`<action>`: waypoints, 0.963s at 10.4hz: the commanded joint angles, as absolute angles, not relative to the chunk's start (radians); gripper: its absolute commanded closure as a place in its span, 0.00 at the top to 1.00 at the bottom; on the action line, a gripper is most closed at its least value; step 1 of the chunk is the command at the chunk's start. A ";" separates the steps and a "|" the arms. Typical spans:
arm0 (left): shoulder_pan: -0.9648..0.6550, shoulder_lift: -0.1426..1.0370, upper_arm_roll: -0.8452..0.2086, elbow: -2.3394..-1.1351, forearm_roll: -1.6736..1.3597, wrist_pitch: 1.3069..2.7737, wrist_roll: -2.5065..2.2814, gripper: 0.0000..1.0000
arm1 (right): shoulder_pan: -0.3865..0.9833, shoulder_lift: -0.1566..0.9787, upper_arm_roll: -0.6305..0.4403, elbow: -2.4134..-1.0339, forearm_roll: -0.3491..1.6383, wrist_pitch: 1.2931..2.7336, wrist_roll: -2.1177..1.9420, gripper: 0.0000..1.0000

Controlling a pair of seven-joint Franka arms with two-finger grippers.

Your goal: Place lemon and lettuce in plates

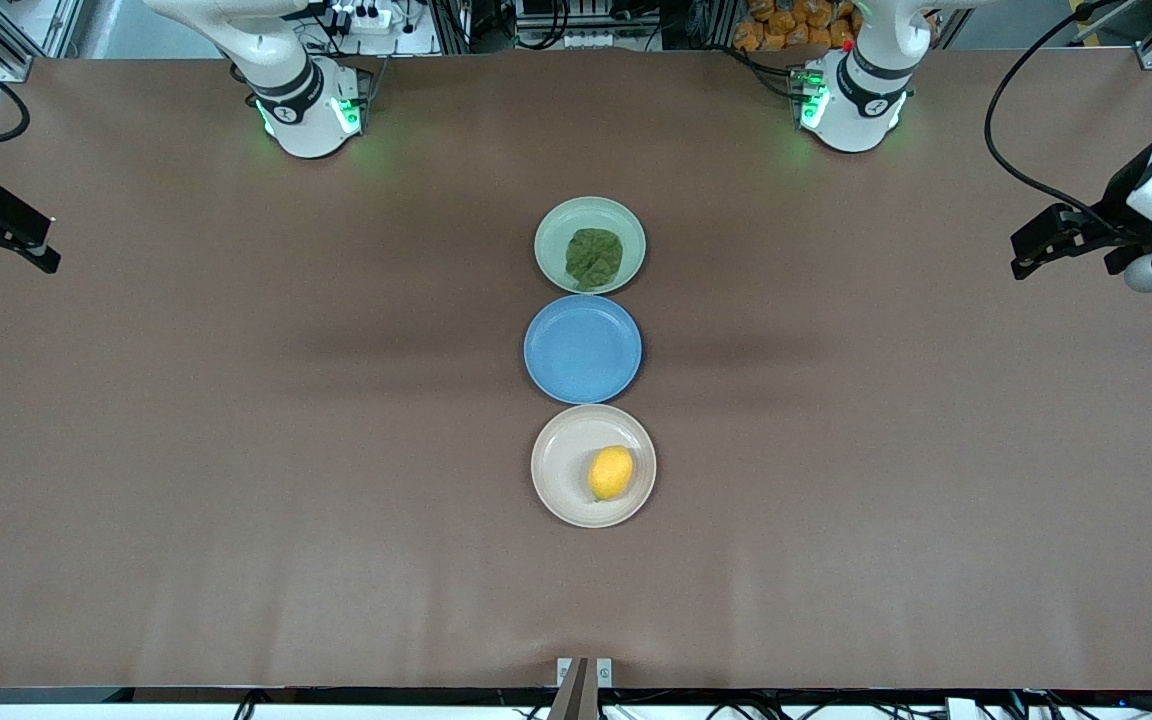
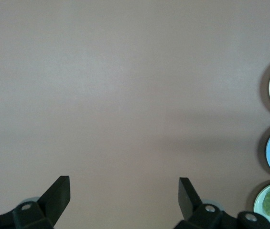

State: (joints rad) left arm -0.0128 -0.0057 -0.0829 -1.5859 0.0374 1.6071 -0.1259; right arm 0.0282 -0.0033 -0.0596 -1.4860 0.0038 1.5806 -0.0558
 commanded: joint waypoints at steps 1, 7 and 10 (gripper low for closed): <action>-0.017 0.011 -0.074 -1.545 0.003 1.580 -0.106 1.00 | 0.002 -0.003 -0.051 -1.496 0.018 1.589 -0.072 1.00; -0.017 0.014 -0.074 -1.546 0.003 1.560 -0.106 1.00 | -0.009 -0.003 -0.051 -1.499 0.021 1.557 -0.058 1.00; -0.015 0.015 -0.074 -1.548 0.002 1.557 -0.106 1.00 | -0.009 -0.002 -0.051 -1.499 0.023 1.548 -0.058 1.00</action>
State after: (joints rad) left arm -0.0128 0.0066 -0.0825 -1.5718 0.0256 1.5829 -0.1259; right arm 0.0100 0.0050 -0.0598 -1.4909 0.0042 1.5517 -0.0557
